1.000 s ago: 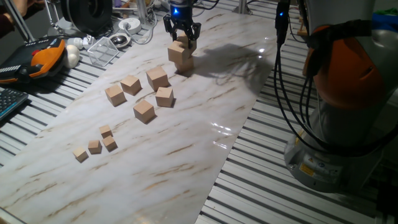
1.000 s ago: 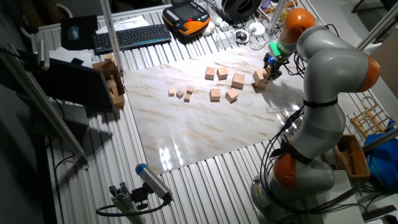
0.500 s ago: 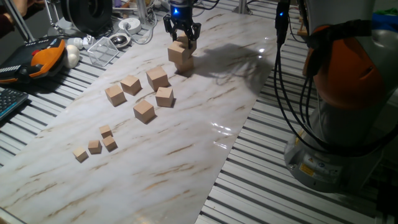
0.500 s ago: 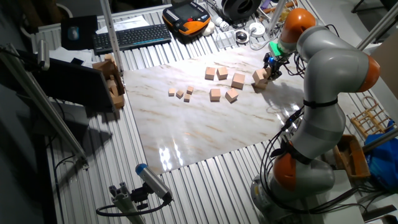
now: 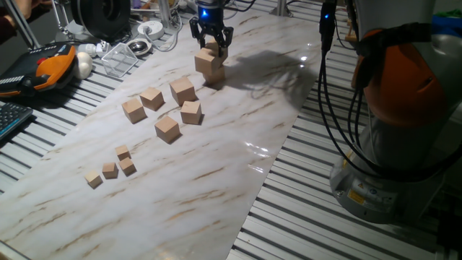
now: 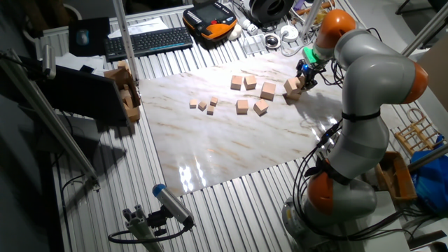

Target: Stack the blocks into a cross shape

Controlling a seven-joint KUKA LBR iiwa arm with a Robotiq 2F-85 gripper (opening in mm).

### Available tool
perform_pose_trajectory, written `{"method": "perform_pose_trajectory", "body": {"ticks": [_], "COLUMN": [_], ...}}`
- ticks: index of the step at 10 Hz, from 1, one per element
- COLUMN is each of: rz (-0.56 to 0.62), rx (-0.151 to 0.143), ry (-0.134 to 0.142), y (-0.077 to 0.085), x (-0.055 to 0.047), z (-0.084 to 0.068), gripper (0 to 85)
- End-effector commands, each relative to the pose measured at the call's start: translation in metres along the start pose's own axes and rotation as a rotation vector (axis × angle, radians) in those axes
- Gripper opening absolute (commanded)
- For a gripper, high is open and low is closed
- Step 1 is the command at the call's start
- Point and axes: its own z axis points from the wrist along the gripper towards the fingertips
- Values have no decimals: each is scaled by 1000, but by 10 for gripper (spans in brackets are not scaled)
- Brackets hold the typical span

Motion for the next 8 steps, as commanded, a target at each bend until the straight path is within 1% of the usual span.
{"method": "perform_pose_trajectory", "body": {"ticks": [1,8], "rz": [-7,-35], "rx": [0,-1], "ry": [0,2], "y": [0,-1], "x": [0,1], "z": [0,0], "gripper": [0,0]}}
